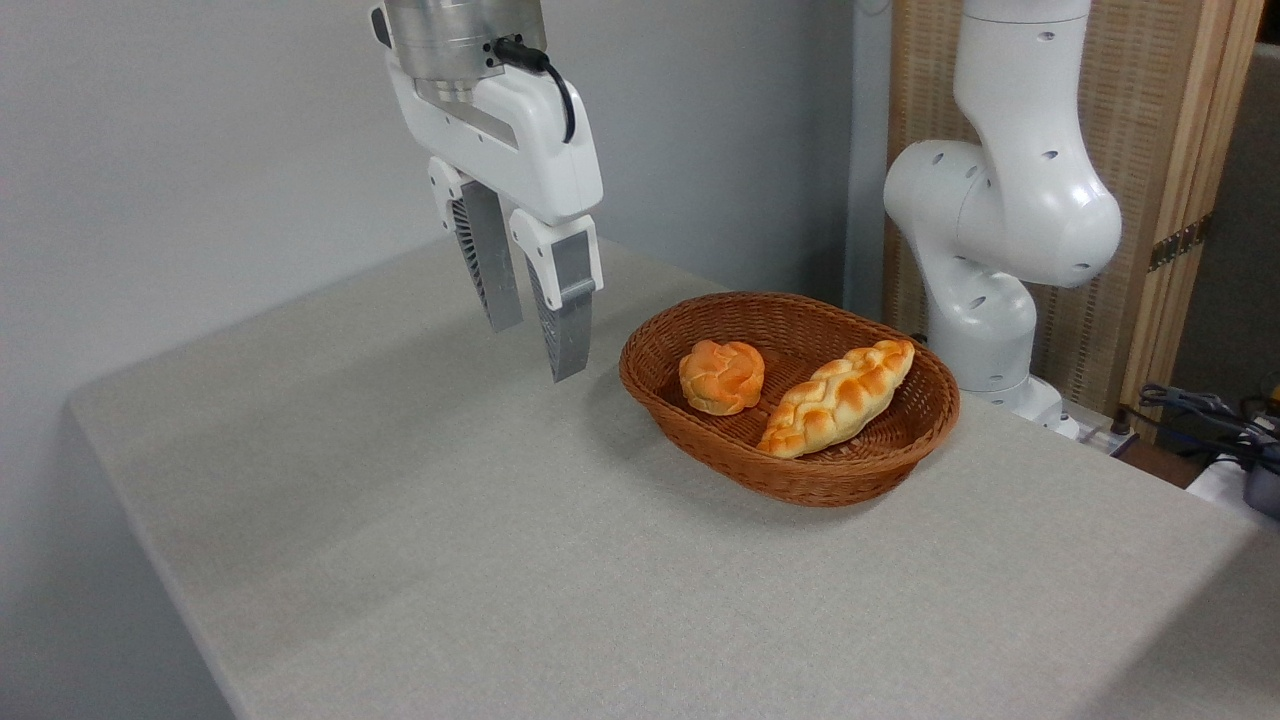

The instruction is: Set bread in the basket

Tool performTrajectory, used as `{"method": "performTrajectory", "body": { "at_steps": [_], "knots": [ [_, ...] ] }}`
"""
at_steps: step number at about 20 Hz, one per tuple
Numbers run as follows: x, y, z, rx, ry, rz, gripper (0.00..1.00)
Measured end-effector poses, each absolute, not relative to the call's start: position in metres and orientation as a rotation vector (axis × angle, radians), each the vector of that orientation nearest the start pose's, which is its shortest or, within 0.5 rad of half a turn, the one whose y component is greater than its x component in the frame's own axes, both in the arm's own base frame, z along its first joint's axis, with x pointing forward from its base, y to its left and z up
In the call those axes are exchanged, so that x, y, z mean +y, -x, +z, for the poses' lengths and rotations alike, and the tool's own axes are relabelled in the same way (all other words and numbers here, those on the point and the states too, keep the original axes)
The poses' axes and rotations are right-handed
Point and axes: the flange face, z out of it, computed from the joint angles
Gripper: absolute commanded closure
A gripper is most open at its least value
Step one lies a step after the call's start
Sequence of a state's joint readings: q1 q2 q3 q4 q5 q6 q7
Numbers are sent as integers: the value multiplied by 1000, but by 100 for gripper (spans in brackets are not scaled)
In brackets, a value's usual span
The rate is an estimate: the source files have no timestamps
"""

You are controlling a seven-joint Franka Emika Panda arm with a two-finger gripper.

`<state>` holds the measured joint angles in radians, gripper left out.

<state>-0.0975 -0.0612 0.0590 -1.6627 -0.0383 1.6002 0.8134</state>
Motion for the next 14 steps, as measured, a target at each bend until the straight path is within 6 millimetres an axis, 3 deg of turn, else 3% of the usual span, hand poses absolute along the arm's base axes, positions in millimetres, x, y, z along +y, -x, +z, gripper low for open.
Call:
{"method": "performTrajectory", "body": {
  "at_steps": [6, 14],
  "knots": [
    [-7, -537, 618, 1273, 2918, -30, 0],
    [-24, -537, 616, 1314, 2897, -24, 0]
  ]
}}
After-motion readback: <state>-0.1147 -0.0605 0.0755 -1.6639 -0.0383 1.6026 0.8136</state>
